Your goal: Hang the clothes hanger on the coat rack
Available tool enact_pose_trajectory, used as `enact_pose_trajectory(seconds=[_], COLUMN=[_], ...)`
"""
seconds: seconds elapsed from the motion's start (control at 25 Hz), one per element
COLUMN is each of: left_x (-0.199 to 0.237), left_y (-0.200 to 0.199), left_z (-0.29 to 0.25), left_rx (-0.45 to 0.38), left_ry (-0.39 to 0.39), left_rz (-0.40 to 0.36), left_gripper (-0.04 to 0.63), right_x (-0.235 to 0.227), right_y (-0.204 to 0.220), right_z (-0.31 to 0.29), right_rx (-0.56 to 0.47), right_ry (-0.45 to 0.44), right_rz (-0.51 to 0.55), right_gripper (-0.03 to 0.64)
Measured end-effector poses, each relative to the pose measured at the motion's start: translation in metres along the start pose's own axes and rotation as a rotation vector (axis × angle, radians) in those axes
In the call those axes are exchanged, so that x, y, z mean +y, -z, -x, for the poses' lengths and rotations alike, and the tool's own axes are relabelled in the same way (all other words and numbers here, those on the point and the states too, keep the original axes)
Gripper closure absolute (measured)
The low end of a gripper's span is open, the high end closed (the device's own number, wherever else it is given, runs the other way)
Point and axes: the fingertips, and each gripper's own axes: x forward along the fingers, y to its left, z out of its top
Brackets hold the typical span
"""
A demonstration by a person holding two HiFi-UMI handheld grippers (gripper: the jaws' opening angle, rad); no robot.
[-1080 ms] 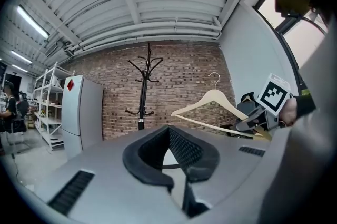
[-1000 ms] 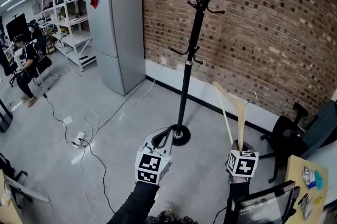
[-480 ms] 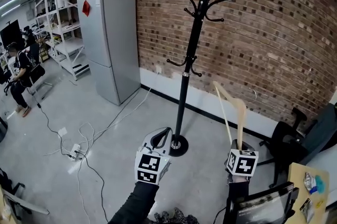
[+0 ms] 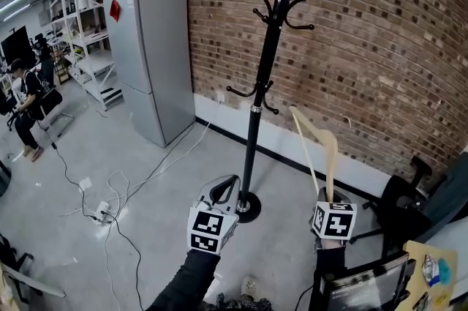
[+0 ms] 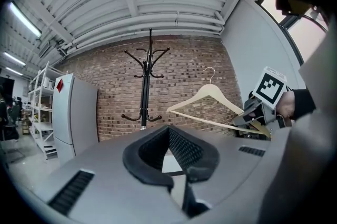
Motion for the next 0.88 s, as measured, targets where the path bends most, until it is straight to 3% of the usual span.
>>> enact_pose_trajectory(seconds=[0.44, 0.88], left_x=[0.015, 0.037], left_y=[-0.030, -0.032], left_z=[-0.102, -0.139], left_rx=[-0.028, -0.016], left_ry=[-0.062, -0.118], left_rz=[-0.034, -0.048], left_gripper=[0.588, 0.588], right_x=[-0.027, -0.041], right_y=[-0.062, -0.111], right_z=[-0.091, -0.141], right_rx=[-0.007, -0.035], right_ry=[-0.089, -0.116], right_rz=[0.057, 0.081], right_gripper=[0.607, 0.607])
